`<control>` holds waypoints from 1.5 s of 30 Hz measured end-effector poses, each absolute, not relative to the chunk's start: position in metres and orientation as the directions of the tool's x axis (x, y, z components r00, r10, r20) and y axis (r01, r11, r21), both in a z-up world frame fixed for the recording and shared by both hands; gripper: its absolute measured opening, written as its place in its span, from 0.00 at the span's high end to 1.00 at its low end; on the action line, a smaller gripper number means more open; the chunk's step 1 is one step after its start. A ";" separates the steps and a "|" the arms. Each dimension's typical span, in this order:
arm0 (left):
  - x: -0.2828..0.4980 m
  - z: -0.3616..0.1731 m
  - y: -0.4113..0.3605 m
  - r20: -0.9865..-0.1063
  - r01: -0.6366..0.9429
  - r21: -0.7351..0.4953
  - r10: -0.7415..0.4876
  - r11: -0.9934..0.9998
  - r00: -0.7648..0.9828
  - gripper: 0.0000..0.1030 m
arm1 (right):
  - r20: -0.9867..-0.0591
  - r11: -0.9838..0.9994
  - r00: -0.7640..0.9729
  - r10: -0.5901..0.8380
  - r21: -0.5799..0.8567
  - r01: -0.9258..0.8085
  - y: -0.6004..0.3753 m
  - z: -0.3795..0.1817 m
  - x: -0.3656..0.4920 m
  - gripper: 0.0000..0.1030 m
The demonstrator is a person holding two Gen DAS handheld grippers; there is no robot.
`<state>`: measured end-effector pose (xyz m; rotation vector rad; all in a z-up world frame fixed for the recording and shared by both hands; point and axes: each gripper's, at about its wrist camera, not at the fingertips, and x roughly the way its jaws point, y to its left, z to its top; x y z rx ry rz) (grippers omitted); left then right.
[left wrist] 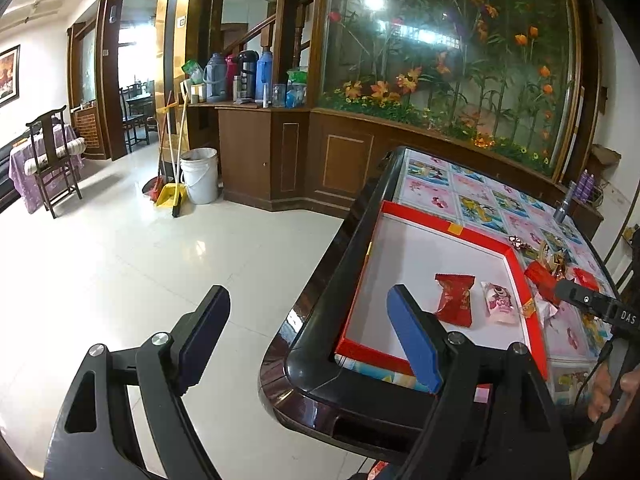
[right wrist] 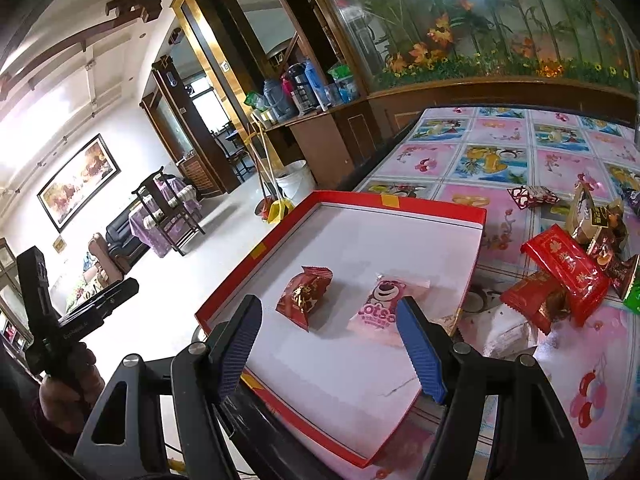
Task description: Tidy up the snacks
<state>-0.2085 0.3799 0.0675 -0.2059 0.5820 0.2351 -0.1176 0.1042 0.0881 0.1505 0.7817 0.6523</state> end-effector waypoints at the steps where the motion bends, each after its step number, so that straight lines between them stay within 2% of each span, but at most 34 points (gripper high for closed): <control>1: -0.208 0.067 0.381 -0.565 -0.277 -0.127 0.160 0.952 0.810 0.21 | -0.609 0.795 0.524 0.596 0.359 -0.488 0.104 0.087 -0.117 0.31; 21: -0.208 0.059 0.396 -0.586 -0.296 -0.137 0.163 0.945 0.793 0.21 | -0.620 0.797 0.510 0.597 0.384 -0.467 0.102 0.080 -0.104 0.31; 26: -0.223 0.060 0.413 -0.596 -0.275 -0.189 0.113 0.943 0.795 0.21 | -0.617 0.791 0.504 0.605 0.388 -0.474 0.109 0.082 -0.101 0.30; 30: -0.250 0.067 0.444 -0.605 -0.224 -0.261 0.021 0.939 0.796 0.21 | -0.617 0.785 0.496 0.610 0.385 -0.486 0.118 0.085 -0.100 0.30; 38: -0.326 0.080 0.512 -0.605 -0.230 -0.266 0.023 0.936 0.796 0.21 | -0.592 0.773 0.509 0.625 0.378 -0.509 0.133 0.107 -0.111 0.30; 45: -0.352 0.058 0.558 -0.588 -0.127 -0.418 -0.161 0.900 0.793 0.20 | -0.549 0.772 0.548 0.631 0.378 -0.510 0.119 0.132 -0.145 0.30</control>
